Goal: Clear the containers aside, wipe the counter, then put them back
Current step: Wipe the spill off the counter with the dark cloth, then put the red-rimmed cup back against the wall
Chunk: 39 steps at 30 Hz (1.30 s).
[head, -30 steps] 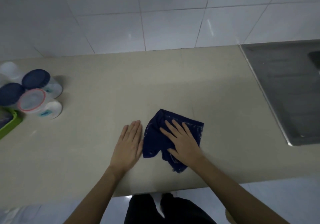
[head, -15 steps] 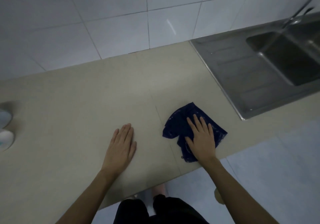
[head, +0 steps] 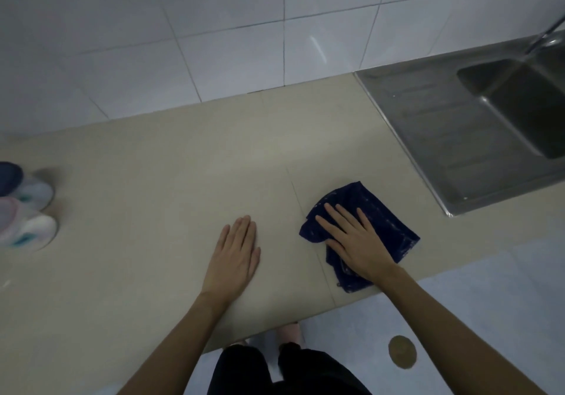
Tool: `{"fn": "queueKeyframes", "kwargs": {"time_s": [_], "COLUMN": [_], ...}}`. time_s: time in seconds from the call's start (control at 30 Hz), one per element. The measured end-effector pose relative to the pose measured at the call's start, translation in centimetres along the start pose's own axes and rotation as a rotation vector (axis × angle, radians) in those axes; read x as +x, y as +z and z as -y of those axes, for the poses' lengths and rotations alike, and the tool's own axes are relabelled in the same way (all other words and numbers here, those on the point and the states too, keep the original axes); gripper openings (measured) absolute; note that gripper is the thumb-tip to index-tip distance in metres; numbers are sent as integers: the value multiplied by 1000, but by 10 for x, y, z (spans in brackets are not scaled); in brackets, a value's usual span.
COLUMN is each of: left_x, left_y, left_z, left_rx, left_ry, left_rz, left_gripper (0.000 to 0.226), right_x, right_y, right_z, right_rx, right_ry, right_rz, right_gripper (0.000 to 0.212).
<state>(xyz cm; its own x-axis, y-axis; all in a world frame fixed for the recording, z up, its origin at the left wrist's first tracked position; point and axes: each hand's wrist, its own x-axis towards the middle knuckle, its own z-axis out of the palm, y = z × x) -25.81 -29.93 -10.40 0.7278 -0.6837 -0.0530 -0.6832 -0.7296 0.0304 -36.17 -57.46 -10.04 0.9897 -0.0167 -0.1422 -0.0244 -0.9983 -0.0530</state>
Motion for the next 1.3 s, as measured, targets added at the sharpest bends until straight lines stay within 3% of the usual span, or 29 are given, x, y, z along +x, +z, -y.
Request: {"fn": "queueKeyframes", "kwargs": {"time_s": [0.23,0.4,0.53,0.63,1.0,1.13,1.3], "left_x": [-1,-23,-44,-62,-162,-177,-183], "left_y": [-2,-2,-8,-14,-20,-12,-1], "left_z": [6,31,55,88,240,277,309], "left_rx": [4,-11,-82,-126,-174,-184,-246], "left_ry": [-17,-60,-128,-221,-597,-653,-677], "left_rz": [-9,-8,-28,-54,-138,-211,-255], "left_gripper": [55,57,53,51,45,45,46], "right_x": [13,17,25,49,128,166,224], "right_y": [-7,-4,-10,-13,-38,-57,-73], "right_z": [16,25,56,105,304,385,462], "right_rx": [35,-44,-38,64,329,363,401], "right_ry": [319,317,159,-63,-605,-616,-485], "right_rz": [-19,-30,-113,-134,-188,-208,-225], "right_gripper": [53,55,53,48,29,44,77]}}
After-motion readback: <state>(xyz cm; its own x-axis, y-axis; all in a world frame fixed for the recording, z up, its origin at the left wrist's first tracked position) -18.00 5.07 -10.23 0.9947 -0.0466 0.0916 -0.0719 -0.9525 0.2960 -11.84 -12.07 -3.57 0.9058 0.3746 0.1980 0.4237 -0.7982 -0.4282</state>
